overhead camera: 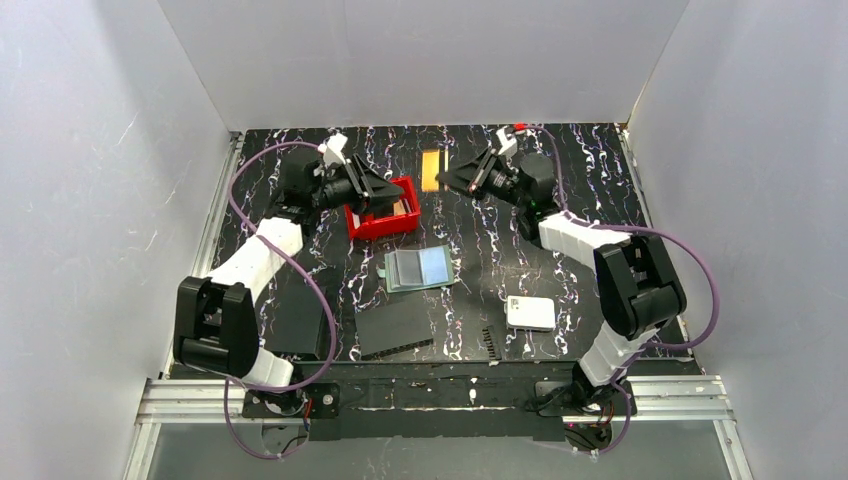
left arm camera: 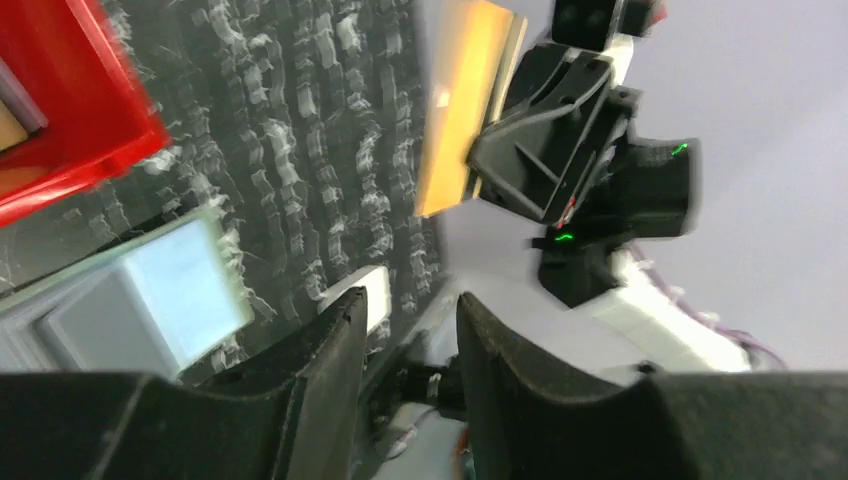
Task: Put the credit cards into the card holder
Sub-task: Pick up the credit card from the storage box, then insert the credit card into the card holder.
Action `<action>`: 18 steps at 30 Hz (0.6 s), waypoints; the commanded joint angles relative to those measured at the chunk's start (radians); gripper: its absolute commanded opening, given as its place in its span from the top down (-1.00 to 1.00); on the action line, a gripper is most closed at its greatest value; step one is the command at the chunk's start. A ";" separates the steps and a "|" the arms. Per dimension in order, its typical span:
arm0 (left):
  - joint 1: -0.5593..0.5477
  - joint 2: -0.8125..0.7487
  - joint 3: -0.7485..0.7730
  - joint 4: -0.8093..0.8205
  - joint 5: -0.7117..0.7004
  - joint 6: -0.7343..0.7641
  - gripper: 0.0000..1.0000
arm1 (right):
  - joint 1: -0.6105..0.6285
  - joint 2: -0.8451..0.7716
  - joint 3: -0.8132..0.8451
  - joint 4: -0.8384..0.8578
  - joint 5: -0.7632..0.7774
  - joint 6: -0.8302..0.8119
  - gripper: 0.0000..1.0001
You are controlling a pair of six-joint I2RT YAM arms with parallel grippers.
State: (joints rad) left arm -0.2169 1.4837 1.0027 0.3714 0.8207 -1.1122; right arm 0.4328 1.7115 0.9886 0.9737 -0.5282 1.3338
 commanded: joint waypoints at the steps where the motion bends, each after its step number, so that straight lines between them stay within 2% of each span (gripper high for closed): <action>1: -0.108 -0.011 0.093 -0.638 -0.188 0.506 0.42 | -0.015 -0.004 0.066 -0.939 -0.226 -0.762 0.97; 3: -0.175 0.026 0.058 -0.638 -0.259 0.522 0.64 | -0.010 0.035 0.023 -0.942 -0.308 -0.776 0.97; 6: -0.249 0.109 0.026 -0.640 -0.355 0.568 0.83 | 0.019 0.101 -0.001 -0.966 -0.334 -0.809 0.97; 18: -0.273 0.208 -0.028 -0.694 -0.509 0.653 1.00 | 0.049 0.201 -0.034 -0.924 -0.343 -0.821 0.97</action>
State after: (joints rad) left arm -0.4892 1.6844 0.9905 -0.2890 0.3908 -0.5125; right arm 0.4801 1.9179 0.9585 0.0288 -0.8471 0.5404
